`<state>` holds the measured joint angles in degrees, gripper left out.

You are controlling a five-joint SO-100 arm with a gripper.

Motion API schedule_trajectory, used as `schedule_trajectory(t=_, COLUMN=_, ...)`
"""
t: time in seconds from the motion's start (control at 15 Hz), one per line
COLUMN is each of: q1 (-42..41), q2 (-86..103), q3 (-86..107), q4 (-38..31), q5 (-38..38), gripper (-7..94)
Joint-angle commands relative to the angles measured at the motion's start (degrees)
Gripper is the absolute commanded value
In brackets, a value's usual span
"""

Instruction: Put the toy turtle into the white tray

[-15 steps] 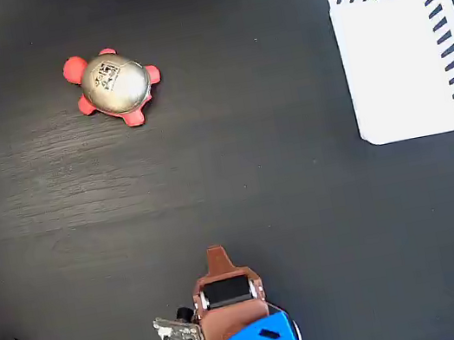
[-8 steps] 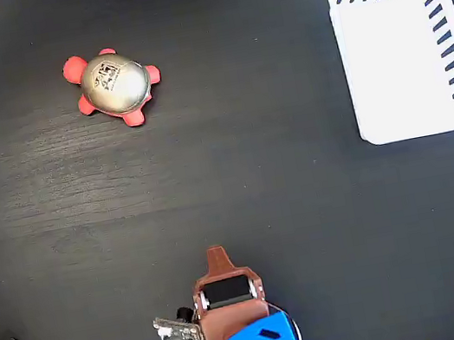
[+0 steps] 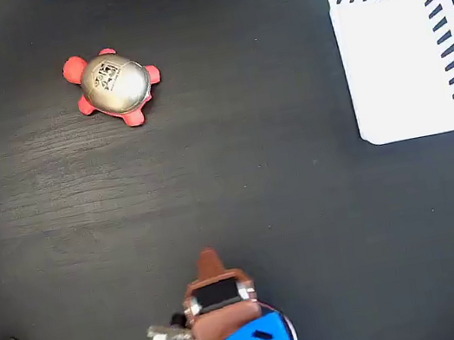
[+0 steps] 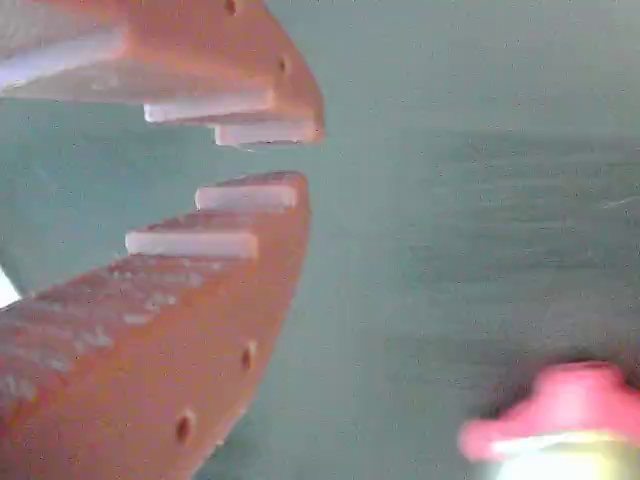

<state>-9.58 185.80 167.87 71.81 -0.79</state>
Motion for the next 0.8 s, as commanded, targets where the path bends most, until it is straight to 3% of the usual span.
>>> schedule_trajectory(t=0.0, q1=-1.93, q2=0.53, q3=-0.26, q4=0.97, q5=-1.85, gripper=0)
schedule_trajectory(t=0.2, q1=-2.02, q2=-4.75, q3=-1.05, q4=-2.11, q5=-1.85, gripper=0)
schedule_trajectory(t=0.47, q1=-0.26, q2=-26.02, q3=-11.51, q4=-18.02, q5=3.52, gripper=0)
schedule_trajectory(t=0.73, q1=-1.85, q2=-53.96, q3=-33.66, q4=-20.21, q5=8.53, gripper=0)
